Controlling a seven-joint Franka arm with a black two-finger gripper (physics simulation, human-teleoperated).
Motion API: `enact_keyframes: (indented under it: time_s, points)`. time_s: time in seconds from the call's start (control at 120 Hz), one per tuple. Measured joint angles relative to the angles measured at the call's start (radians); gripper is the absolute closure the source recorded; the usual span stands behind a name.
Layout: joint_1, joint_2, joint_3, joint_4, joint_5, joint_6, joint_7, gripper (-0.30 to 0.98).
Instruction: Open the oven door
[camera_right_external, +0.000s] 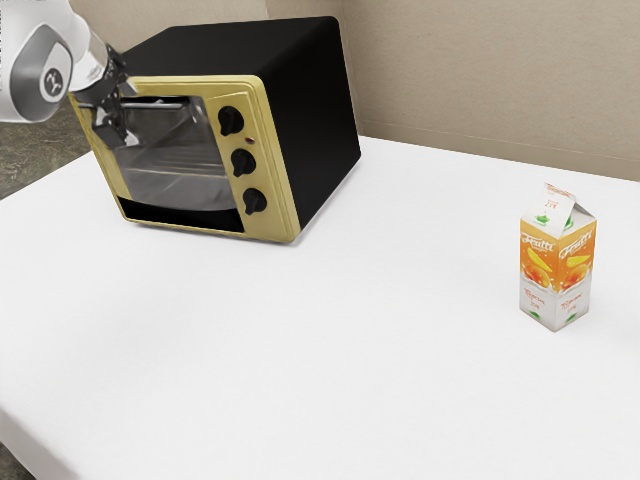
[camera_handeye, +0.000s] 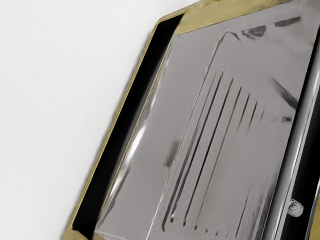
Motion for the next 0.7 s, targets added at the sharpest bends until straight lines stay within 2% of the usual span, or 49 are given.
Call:
enact_keyframes:
  time_s: [0.317, 0.7]
  points:
    - [0.021, 0.022, -0.005, 0.038, 0.087, 0.008, 0.041, 0.00]
    - [0.024, 0.048, -0.007, 0.040, 0.106, 0.040, 0.078, 0.00]
